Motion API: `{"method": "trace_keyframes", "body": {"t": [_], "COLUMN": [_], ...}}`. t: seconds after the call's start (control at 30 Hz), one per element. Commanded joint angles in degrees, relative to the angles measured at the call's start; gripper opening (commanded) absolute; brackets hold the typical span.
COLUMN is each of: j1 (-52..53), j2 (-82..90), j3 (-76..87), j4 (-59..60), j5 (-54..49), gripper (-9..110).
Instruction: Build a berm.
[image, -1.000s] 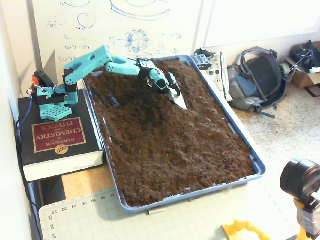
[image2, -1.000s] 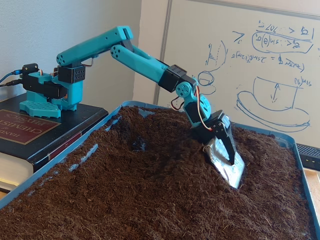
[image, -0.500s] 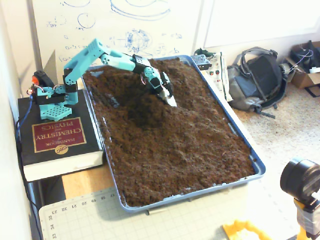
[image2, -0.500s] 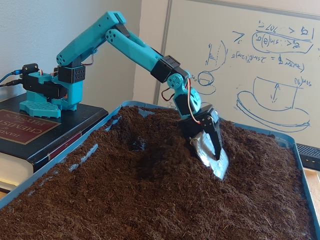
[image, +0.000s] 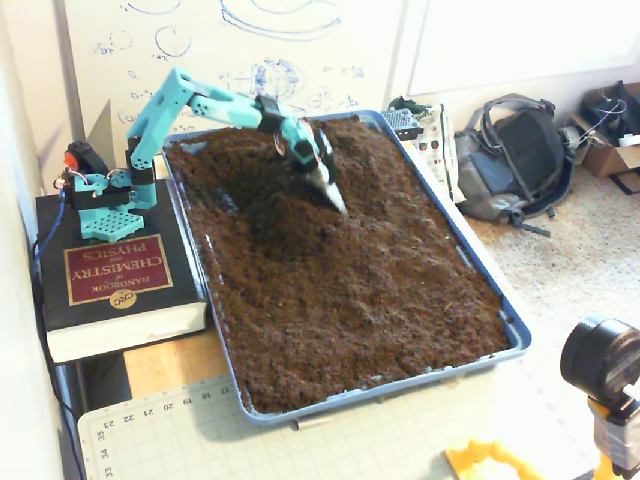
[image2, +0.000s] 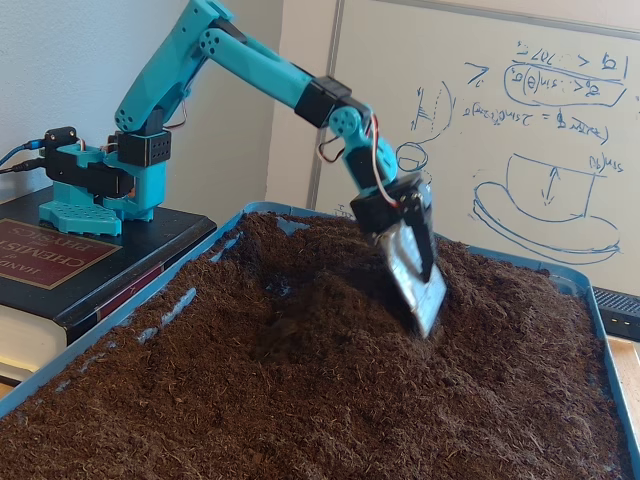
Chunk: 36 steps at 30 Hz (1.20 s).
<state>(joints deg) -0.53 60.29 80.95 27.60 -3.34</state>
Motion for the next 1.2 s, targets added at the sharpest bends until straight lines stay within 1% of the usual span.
{"method": "trace_keyframes", "body": {"t": [0.0,0.13,0.23,0.4,0.6,0.7,0.9,1.03,1.17], "j1": [-1.1,-1.7,-1.8,-4.9,-7.6,-10.2,-13.5,-13.5,-13.4], "j2": [8.7,3.9,-2.5,-17.4,-36.9,-43.9,-46.2,-44.6,-38.5], "j3": [-9.8,-18.8,-28.3,-46.0,-57.9,-59.7,-59.0,-52.3,-44.5], "j4": [-0.3,-1.0,-1.1,-1.1,-1.1,-1.0,0.1,4.4,10.5], "j5": [0.4,1.1,4.3,11.7,12.5,12.4,12.6,12.5,12.0], "gripper": [0,0,0,0,0,0,0,0,0]}}
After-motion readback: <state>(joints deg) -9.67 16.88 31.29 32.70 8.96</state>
